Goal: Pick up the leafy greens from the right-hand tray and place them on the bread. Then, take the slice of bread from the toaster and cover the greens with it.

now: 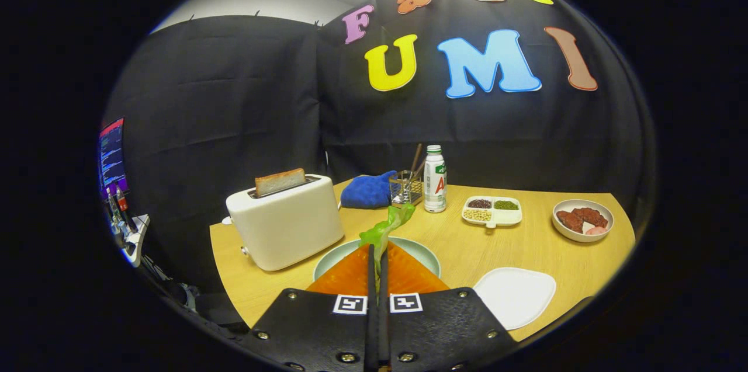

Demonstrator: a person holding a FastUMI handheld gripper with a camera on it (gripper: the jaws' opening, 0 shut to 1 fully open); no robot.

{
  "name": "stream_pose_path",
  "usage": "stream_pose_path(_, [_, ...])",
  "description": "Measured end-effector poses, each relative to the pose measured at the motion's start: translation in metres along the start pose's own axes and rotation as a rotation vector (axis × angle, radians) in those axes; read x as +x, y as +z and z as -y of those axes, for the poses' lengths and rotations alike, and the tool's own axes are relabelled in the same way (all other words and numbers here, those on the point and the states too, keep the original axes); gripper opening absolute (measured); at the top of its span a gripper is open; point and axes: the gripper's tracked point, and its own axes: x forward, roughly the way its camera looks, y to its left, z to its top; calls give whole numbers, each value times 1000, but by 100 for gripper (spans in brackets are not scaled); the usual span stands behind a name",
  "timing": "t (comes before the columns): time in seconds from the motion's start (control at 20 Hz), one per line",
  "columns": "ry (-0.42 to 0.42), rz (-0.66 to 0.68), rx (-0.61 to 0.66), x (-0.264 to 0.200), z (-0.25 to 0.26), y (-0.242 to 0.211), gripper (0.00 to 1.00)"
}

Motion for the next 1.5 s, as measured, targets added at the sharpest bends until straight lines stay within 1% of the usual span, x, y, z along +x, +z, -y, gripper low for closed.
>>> stream_pose_path(0.15, [39, 18, 18, 7, -12, 0, 0])
stream_pose_path(0.35, [89, 10, 55, 33, -26, -9, 0])
stream_pose_path(0.75, [34, -77, 172, 66, 8, -57, 0])
stream_pose_path(0.9, [-23, -91, 158, 68, 24, -68, 1])
stream_pose_path(0.95, [-34, -95, 150, 69, 25, -71, 4])
stream_pose_path(1.0, [-43, -91, 149, 69, 27, -69, 10])
stream_pose_path(1.05, [-42, -84, 131, 68, 26, -68, 13])
stream_pose_path(1.15, [-74, -79, 80, 66, 29, -66, 13])
stream_pose_path(1.2, [-87, -82, 55, 65, 31, -66, 29])
stream_pose_path(1.25, [-105, -79, 30, 64, 33, -65, 36])
stream_pose_path(1.3, [-141, -74, 5, 61, 39, -62, 45])
stream_pose_path(1.35, [-186, -61, -19, 55, 47, -59, 48])
stream_pose_path(1.4, [-221, -44, -41, 51, 53, -54, 53])
stream_pose_path(1.45, [-249, -19, -53, 44, 55, -46, 63])
stream_pose_path(1.5, [-251, 15, -56, 38, 50, -36, 70])
